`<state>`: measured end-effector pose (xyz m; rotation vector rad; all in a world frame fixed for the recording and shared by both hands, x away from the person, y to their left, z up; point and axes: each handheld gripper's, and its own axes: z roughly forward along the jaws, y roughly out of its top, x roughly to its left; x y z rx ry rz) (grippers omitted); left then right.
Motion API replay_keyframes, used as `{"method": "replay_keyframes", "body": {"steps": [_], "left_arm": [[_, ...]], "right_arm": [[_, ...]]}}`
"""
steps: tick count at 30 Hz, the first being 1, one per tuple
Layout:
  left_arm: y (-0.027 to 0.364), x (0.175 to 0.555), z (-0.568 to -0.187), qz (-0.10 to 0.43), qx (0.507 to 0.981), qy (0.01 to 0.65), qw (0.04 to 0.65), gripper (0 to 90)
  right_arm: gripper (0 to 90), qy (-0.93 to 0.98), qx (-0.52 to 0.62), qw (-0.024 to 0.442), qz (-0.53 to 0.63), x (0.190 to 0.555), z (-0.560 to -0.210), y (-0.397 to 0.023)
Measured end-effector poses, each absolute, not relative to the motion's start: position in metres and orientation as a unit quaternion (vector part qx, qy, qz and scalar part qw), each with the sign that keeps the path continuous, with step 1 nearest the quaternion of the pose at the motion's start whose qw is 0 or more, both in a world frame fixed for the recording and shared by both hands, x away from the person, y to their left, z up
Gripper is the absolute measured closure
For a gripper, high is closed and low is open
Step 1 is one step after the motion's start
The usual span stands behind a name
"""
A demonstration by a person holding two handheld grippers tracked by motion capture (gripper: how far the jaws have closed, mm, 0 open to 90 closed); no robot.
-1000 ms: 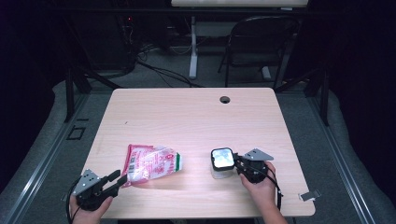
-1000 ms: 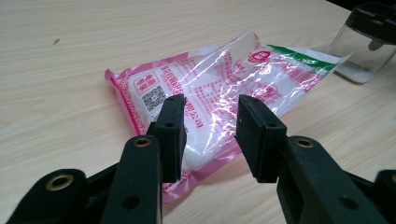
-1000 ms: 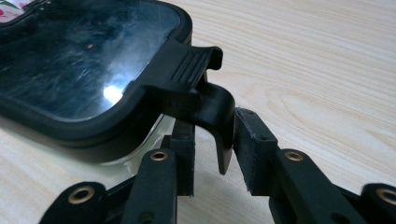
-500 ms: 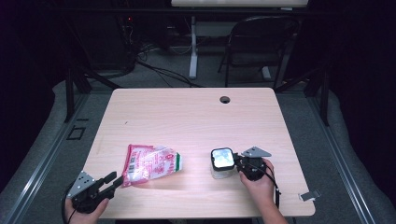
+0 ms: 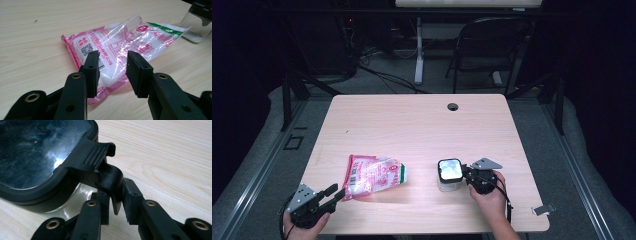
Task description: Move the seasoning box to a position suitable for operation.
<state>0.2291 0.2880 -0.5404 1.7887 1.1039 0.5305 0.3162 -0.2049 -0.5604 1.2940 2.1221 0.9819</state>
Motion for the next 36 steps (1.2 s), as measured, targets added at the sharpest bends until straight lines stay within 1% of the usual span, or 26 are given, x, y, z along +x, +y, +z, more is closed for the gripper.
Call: {"method": "replay_keyframes", "body": {"steps": [8, 13, 27, 31, 34, 36], "left_arm": [[0.288, 0.229, -0.540, 0.218, 0.730, 0.449, 0.466, 62.3], [0.287, 0.229, -0.541, 0.219, 0.732, 0.448, 0.465, 62.2], [0.284, 0.230, -0.543, 0.217, 0.733, 0.447, 0.466, 60.5], [0.282, 0.231, -0.544, 0.220, 0.729, 0.452, 0.465, 58.4], [0.283, 0.232, -0.545, 0.212, 0.728, 0.451, 0.470, 57.5], [0.282, 0.232, -0.545, 0.207, 0.730, 0.451, 0.470, 57.2]], "right_arm": [[77.2, 0.786, 0.455, 0.223, 0.355, 0.312, -0.559, -0.200], [77.2, 0.803, 0.426, 0.210, 0.360, 0.307, -0.558, -0.192], [76.3, 0.837, 0.356, 0.144, 0.389, 0.302, -0.559, -0.166], [72.6, 0.836, 0.358, 0.128, 0.396, 0.303, -0.559, -0.166], [65.9, 0.832, 0.369, 0.117, 0.397, 0.301, -0.556, -0.170], [64.4, 0.832, 0.379, 0.109, 0.390, 0.298, -0.554, -0.173]]}}
